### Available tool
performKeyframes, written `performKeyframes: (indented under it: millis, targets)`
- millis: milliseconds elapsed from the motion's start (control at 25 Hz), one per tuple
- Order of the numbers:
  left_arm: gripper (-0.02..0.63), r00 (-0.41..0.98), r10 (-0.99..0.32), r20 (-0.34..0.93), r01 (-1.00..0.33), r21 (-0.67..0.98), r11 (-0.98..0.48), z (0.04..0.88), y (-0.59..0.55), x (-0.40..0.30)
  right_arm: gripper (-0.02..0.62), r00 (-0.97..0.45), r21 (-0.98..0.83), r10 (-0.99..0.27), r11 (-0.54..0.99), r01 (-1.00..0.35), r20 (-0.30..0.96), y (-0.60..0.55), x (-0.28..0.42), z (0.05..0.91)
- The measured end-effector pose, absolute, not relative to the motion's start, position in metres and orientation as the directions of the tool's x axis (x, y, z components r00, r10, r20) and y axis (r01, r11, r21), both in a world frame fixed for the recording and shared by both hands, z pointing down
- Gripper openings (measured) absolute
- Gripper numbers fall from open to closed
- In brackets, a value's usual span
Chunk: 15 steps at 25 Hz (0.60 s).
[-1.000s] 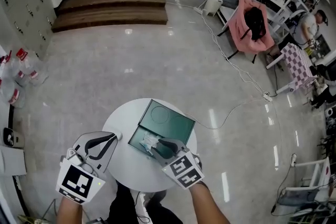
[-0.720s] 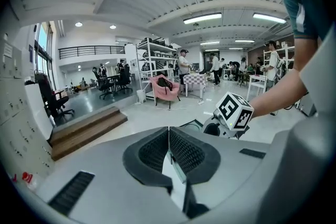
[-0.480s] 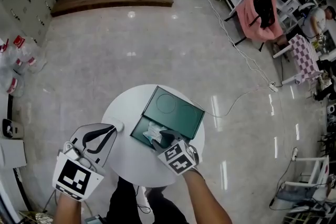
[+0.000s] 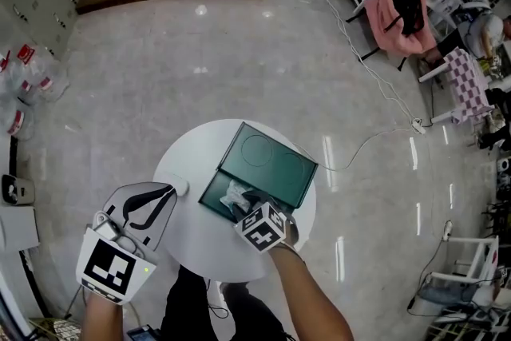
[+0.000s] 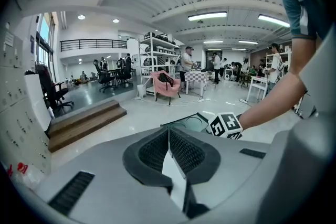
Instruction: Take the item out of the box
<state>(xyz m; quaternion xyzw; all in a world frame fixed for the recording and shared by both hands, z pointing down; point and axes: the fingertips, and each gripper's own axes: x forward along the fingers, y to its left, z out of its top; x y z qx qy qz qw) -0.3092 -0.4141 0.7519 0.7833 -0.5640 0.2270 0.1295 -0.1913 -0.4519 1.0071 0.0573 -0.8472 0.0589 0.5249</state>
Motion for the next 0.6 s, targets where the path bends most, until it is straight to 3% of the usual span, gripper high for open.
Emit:
performKeyframes:
  millis: [280,600]
  targets:
    - [0.023,0.261,-0.823,0.505,-0.943,-0.051,-0.330,0.748,-0.416,-0.314,0.050,-0.422,-0.053,-0.018,0.986,-0.157,0.907,-0.450,-0.196,1.005]
    - [0.023,0.242,-0.838,0.489,-0.943,-0.085,-0.321,0.707,-0.412,-0.317,0.041,-0.489,-0.088,-0.024,0.975,-0.203,0.872,-0.442,-0.195,0.950]
